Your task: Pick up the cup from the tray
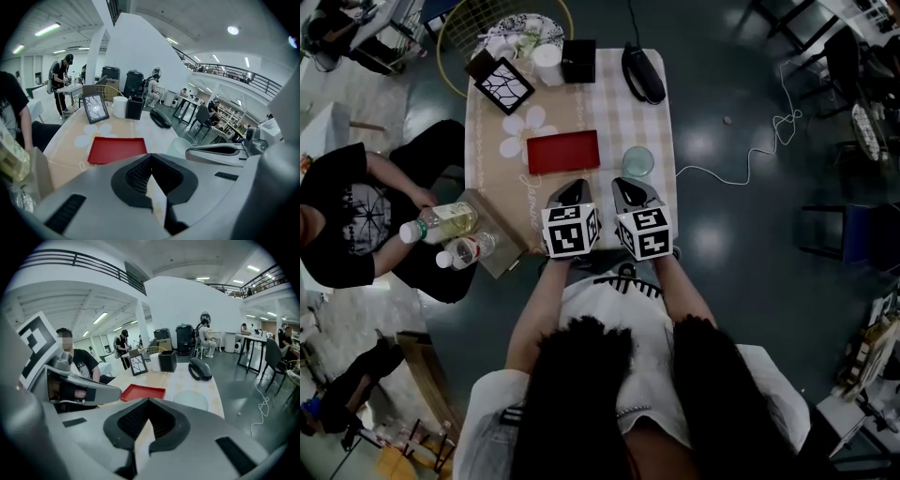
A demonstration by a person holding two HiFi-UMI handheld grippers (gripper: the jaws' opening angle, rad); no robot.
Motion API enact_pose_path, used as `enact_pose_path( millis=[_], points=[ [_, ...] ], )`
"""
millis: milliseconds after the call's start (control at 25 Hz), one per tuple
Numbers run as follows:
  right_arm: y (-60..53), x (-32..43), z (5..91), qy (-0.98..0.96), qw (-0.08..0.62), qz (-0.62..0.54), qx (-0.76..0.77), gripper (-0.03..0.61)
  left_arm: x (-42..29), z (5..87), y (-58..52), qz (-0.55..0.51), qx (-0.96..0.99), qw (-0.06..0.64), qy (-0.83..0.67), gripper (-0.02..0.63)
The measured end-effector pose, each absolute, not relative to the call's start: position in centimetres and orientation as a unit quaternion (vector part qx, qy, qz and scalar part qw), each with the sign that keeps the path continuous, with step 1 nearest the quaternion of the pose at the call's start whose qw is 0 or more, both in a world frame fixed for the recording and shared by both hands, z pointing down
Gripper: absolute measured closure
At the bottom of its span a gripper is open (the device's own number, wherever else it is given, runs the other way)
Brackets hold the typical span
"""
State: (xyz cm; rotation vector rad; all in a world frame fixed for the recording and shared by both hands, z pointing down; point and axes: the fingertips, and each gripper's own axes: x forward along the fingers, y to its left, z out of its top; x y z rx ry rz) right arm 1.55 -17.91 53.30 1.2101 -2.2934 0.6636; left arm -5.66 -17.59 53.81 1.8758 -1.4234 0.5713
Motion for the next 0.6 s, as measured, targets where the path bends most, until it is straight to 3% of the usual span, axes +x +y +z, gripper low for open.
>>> enact_pose_path(
  millis=[200,600],
  points=[
    [-17.3,1.4,54.4,-0.828,0.263,0.234,0.436,0.572,-5.4,54.3,-16.5,0.223,0.722,0.356,-0.551,0.609],
    [-17.1,1.4,55.3,-0.817,0.263,0.263,0.440,0.572,-5.6,55.4,-15.7,0.230,0.716,0.363,-0.549,0.609]
  ],
)
